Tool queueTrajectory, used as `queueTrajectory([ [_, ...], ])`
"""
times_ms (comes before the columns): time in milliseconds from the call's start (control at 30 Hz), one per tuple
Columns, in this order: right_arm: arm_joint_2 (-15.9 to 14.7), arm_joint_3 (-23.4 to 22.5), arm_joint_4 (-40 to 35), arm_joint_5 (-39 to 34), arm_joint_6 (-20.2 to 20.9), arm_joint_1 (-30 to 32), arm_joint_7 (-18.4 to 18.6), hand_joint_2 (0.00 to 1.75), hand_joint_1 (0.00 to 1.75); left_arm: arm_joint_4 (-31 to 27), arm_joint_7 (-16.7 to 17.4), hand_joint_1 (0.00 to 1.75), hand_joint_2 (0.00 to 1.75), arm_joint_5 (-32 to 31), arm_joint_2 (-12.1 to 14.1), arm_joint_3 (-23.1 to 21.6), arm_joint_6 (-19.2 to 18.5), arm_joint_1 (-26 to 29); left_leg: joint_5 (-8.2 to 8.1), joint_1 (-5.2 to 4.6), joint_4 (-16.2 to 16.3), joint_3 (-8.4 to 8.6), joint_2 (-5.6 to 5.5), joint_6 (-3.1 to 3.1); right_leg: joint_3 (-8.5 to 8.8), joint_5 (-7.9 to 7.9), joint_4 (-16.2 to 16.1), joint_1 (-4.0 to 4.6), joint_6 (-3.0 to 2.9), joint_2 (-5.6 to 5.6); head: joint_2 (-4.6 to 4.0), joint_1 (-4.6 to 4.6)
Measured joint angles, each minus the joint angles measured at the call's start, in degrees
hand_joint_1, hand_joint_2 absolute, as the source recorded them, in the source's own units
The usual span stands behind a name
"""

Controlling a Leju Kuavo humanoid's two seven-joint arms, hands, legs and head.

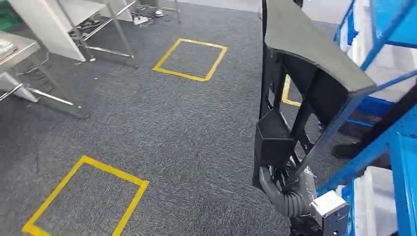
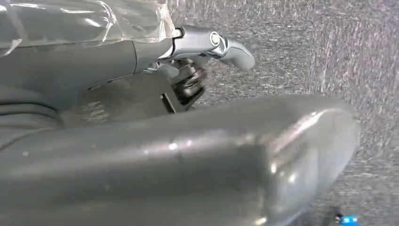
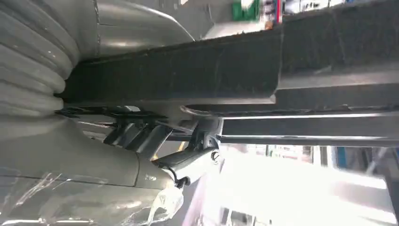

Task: Take the parts from the cabinet and place them on the table.

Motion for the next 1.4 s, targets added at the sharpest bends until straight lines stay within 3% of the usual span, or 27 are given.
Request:
queueTrajectory([
  [33, 0.00, -0.02, 0.00, -0.04, 0.00, 0.02, -0.11, 1.75, 1.75, -0.02, 0.00, 0.00, 0.00, -0.07, 0.00, -0.02, -0.04, 0.00, 2.96, -0.73, -6.12, 3.13, 1.05, 0.77, 0.51, -0.29, -0.06, 0.05, -0.04, -0.84, -0.02, 0.00],
  [67, 0.00, -0.06, 0.00, -0.04, 0.00, 0.07, -0.26, 1.75, 1.75, 0.00, 0.00, 0.00, 0.00, -0.07, 0.00, -0.02, -0.06, 0.00, 4.90, -1.79, -11.15, 5.76, 4.09, 1.74, 0.90, -0.50, -0.23, 0.02, -0.06, -1.46, -0.02, 0.00],
  [100, 0.00, -0.15, 0.00, -0.11, 0.00, 0.22, -0.40, 1.75, 1.75, 0.00, 0.00, 0.00, 0.00, -0.07, 0.02, -0.02, -0.06, -0.12, 4.10, -2.60, -13.15, 6.56, 6.19, 1.99, 1.19, -0.75, -0.25, 0.23, 0.20, -2.13, -0.02, -0.04],
  [233, 0.00, -0.46, 0.00, -0.59, 0.02, 0.39, -0.85, 1.75, 1.75, 0.02, 0.20, 0.00, 0.00, -0.04, 0.07, -0.02, 0.11, 0.29, 4.56, -2.61, -14.60, 6.97, 2.96, 2.55, 2.11, -1.22, -0.96, 0.41, 1.07, -5.13, -0.02, -0.02],
  [267, 0.00, -0.63, 0.02, -0.61, 0.04, 0.89, -0.94, 1.75, 1.75, 0.02, 0.20, 0.00, 0.00, -0.02, -0.07, -0.04, 0.24, 0.69, 5.31, -1.79, -15.52, 8.21, 2.31, 2.11, 2.11, -1.65, -0.16, 0.09, 1.20, -1.88, 0.00, 0.07],
  [300, 0.02, -0.68, 0.02, -0.72, 0.04, 0.85, -0.94, 1.75, 1.75, 0.07, 0.40, 0.00, 0.00, 0.00, -0.02, -0.04, 0.44, 0.56, 5.44, -1.58, -15.94, 8.56, 1.59, 2.32, 1.27, -2.77, 1.98, 0.18, 1.39, 1.39, -0.02, 0.00],
  [333, 0.00, -0.77, 0.02, -0.74, 0.04, 0.95, -1.14, 1.75, 1.75, 0.11, 0.52, 0.00, 0.00, -0.13, -0.04, -0.09, 0.44, 0.42, 5.60, -1.35, -15.93, 8.61, 0.97, 2.58, -1.04, -4.95, 6.39, 0.17, 1.51, 3.28, -0.02, 0.17],
  [400, -0.20, -0.83, 0.04, -1.07, 0.00, 1.62, -1.12, 1.75, 1.75, 0.11, 0.77, 0.00, 0.00, -0.04, -0.04, -0.09, 0.46, 0.37, 5.55, -1.06, -15.88, 8.77, -1.03, 2.55, -5.87, -7.67, 14.80, 0.04, 2.00, 4.17, -0.02, 0.31],
  [433, -0.20, -0.83, 0.04, -1.11, -0.04, 1.91, -1.12, 1.75, 1.75, 0.11, 0.90, 0.00, 0.00, -0.07, -0.04, -0.09, 0.44, 0.38, 5.53, -0.88, -15.82, 8.82, -2.11, 2.53, -7.39, -7.26, 16.42, -0.15, 2.31, 4.17, -0.02, 0.35],
  [467, -0.22, -0.83, 0.04, -1.14, -0.15, 2.01, -1.12, 1.75, 1.75, 0.11, 0.96, 0.00, 0.00, -0.04, -0.04, -0.09, 0.48, 0.39, 5.44, -0.62, -15.77, 8.95, -3.23, 2.34, -7.32, -5.26, 14.80, -0.48, 2.66, 4.17, -0.02, 0.35],
  [533, -0.33, -1.03, 0.04, -1.14, -0.37, 2.03, -1.14, 1.75, 1.75, 0.11, 1.22, 0.00, 0.00, -0.26, -0.04, -0.15, 0.44, 0.45, 4.96, 0.11, -15.12, 9.14, -5.17, 1.54, -3.88, 0.46, 5.90, -1.27, 3.57, 4.81, -0.02, 0.37],
  [567, -0.39, -1.25, 0.04, -1.14, -0.50, 2.25, -1.16, 1.75, 1.75, 0.11, 1.33, 0.00, 0.00, -0.42, -0.04, -0.20, 0.44, 0.43, 4.48, 0.29, -14.40, 8.93, -6.00, 0.84, -1.72, 2.74, 0.88, -2.03, 4.40, 6.85, -0.02, 0.39],
  [600, -0.48, -1.47, 0.07, -1.16, -0.68, 2.73, -1.18, 1.75, 1.75, 0.15, 1.75, 0.00, 0.00, -0.61, 0.15, -0.20, 0.42, 0.34, 4.07, 0.05, -13.83, 8.35, -6.52, 0.21, -1.78, 1.57, 0.77, -1.98, 4.85, 9.88, -0.02, 0.57],
  [633, -0.53, -1.62, -0.09, -1.29, -0.81, 2.89, -1.23, 1.75, 1.75, 0.15, 1.99, 0.00, 0.00, -0.68, 0.07, -0.26, 0.44, 0.18, 3.65, 0.06, -13.03, 7.88, -7.19, 0.07, -1.86, 1.83, 0.29, -2.16, 3.27, 9.10, -0.02, 0.87],
  [733, -0.72, -2.21, -0.28, -2.36, -1.44, 3.44, -1.42, 1.75, 1.75, 0.17, 2.10, 0.00, 0.00, -0.76, 0.07, -0.42, 0.57, 0.25, 3.90, 0.33, -13.48, 7.50, -8.19, -0.24, -2.03, 1.83, 0.38, -1.93, 1.84, 7.27, -0.02, 0.87],
  [767, -0.72, -2.38, -0.31, -2.60, -1.57, 3.50, -1.49, 1.75, 1.75, 0.17, 2.14, 0.00, 0.00, -0.68, 0.11, -0.44, 0.68, 0.28, 3.42, 0.36, -12.67, 7.46, -6.74, -0.46, -1.84, 1.89, 0.23, -1.69, 1.44, 6.74, -0.02, 0.88],
  [800, -0.79, -2.53, -0.31, -3.04, -1.64, 3.76, -1.60, 1.75, 1.75, 0.17, 2.14, 0.00, 0.00, -0.59, 0.09, -0.52, 0.81, 0.25, 1.95, 0.23, -10.30, 6.31, -3.35, -0.71, -1.73, 1.91, 0.20, -1.67, 1.16, 6.52, -0.02, 0.77],
  [833, -0.79, -2.86, -0.31, -3.24, -1.64, 3.93, -1.82, 1.75, 1.75, 0.17, 2.16, 0.00, 0.00, -0.35, 0.09, -0.55, 0.92, 0.23, -0.27, 0.36, -5.95, 4.16, -1.47, -0.98, -1.73, 1.86, 0.20, -1.41, 1.03, 6.06, -0.02, 0.79],
  [900, -0.83, -3.04, -0.31, -3.61, -1.60, 4.13, -2.14, 1.75, 1.75, 0.17, 2.27, 0.00, 0.00, 0.39, 0.09, -0.55, 0.79, 0.23, -4.12, 0.50, 3.77, -0.82, -0.27, -1.04, -1.75, 1.67, 0.22, -1.05, 0.76, 5.19, -0.02, 0.79],
  [933, -0.83, -3.04, -0.31, -3.63, -1.55, 4.16, -2.17, 1.75, 1.75, 0.17, 2.38, 0.00, 0.00, 0.57, 0.09, -0.55, 0.44, 0.24, -4.39, 0.45, 6.14, -2.21, -0.23, -0.81, -1.73, 1.58, 0.23, -0.84, 0.71, 4.79, -0.02, 0.79],
  [1000, -0.79, -3.04, -0.28, -3.61, -1.31, 4.04, -2.27, 1.75, 1.75, 0.17, 2.54, 0.00, 0.00, 0.96, 0.11, -0.55, -0.02, 0.24, -1.71, 0.16, 2.45, -0.69, -0.24, 0.02, -1.43, 1.36, 0.22, -0.50, 0.56, 4.27, -0.02, 0.83],
  [1067, -0.74, -3.04, -0.28, -3.52, -1.14, 3.78, -2.34, 1.75, 1.75, 0.17, 2.75, 0.00, 0.00, 1.16, 0.11, -0.55, -0.22, 0.25, 3.58, -0.85, -8.35, 4.83, -0.01, 1.49, -0.64, 0.96, 0.11, -0.36, 0.53, 3.68, -0.02, 0.83],
  [1100, -0.74, -3.04, -0.28, -3.43, -1.14, 3.80, -2.36, 1.75, 1.75, 0.20, 2.75, 0.00, 0.00, 1.27, 0.20, -0.55, -0.37, 0.24, 4.48, -1.52, -12.76, 6.83, 0.82, 2.47, -0.59, 0.84, -0.06, -0.58, 0.56, 3.38, -0.02, 0.83],
  [1133, -0.74, -3.04, -0.26, -3.41, -1.14, 3.75, -2.38, 1.75, 1.75, 0.20, 2.78, 0.00, 0.00, 1.33, 0.22, -0.55, -0.52, 0.26, 4.25, -1.65, -13.24, 6.85, 1.24, 2.44, -0.44, 0.71, -0.17, -0.38, 0.83, 3.32, -0.02, 0.85],
  [1233, -0.74, -3.04, -0.24, -3.39, -1.11, 3.68, -2.38, 1.75, 1.75, 0.22, 2.78, 0.00, 0.00, 1.33, 0.26, -0.55, -0.68, 0.58, 4.15, -2.22, -14.11, 7.20, 0.77, 2.83, 0.15, 0.66, -1.07, -0.90, 1.71, 2.58, -0.02, 0.81],
  [1300, -0.72, -3.10, -0.24, -3.37, -1.09, 3.68, -2.41, 1.75, 1.75, 0.22, 2.69, 0.00, 0.00, 1.38, 0.13, -0.55, -0.70, 0.64, 5.23, -1.51, -17.26, 10.09, 0.21, 2.55, 0.91, 0.13, -0.25, -0.62, 2.04, 3.27, -0.02, 0.83],
  [1400, -0.87, -3.13, -0.11, -3.39, -1.07, 3.72, -2.43, 1.75, 1.75, 0.26, 2.73, 0.00, 0.00, 1.31, 0.07, -0.55, -0.94, 0.46, 4.63, -1.26, -17.43, 11.00, 0.00, 2.97, -5.86, -4.73, 11.55, -0.54, 2.44, 4.13, -0.02, 1.07],
])
